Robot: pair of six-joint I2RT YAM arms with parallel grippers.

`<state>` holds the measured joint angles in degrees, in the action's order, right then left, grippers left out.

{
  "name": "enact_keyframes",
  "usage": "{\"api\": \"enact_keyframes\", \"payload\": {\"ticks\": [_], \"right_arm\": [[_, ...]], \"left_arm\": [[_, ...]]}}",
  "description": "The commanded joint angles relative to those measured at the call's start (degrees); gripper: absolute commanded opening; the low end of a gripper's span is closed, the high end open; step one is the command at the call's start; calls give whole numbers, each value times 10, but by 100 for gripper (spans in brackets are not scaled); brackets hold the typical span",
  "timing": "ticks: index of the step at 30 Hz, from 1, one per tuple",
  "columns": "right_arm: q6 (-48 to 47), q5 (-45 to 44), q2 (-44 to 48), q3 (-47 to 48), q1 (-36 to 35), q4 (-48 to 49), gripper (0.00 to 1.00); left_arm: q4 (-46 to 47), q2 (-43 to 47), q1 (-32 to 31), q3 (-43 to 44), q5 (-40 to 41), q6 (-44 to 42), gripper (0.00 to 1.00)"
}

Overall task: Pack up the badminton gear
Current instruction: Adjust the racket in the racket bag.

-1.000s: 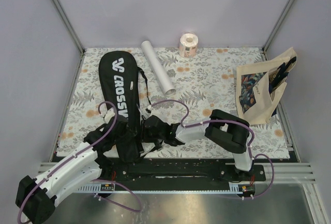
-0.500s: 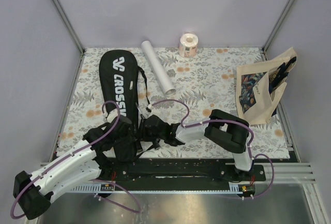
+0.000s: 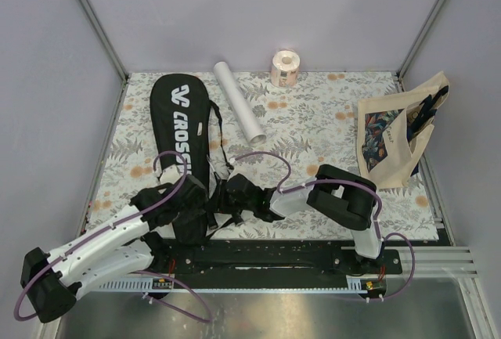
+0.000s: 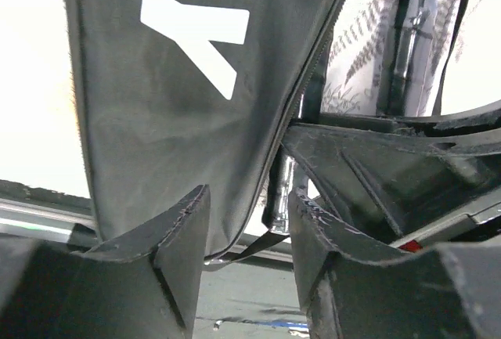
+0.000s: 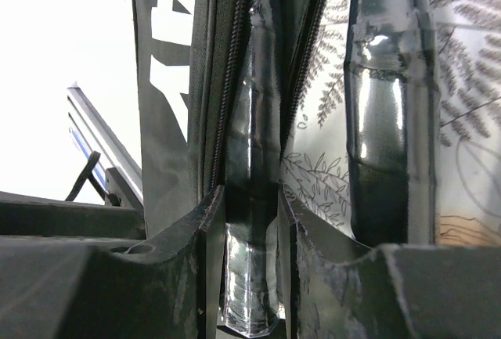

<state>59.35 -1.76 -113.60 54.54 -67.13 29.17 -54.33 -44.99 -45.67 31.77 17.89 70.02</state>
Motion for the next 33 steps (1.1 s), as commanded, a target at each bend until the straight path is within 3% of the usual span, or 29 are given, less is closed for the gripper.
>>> {"api": "enact_keyframes", "payload": {"ticks": [1,7,13,27,29,31,33], "right_arm": [[9,-3,30,-7,16,67,21],[25,-11,20,-6,17,80,17],[23,-25,24,-1,17,70,16],[35,-44,20,-1,17,65,14],[40,-51,20,-1,17,64,13],[41,-65,17,5,17,61,8],[43,-89,18,6,12,56,4]], "left_arm": [[-25,-34,17,73,85,-51,50],[95,-108,111,83,-1,-169,50],[118,-178,117,95,-20,-194,49],[154,-226,122,36,-25,-180,46],[157,-236,122,36,-24,-182,36],[156,-235,123,40,-31,-180,9],[157,-216,123,37,-50,-174,0]]}}
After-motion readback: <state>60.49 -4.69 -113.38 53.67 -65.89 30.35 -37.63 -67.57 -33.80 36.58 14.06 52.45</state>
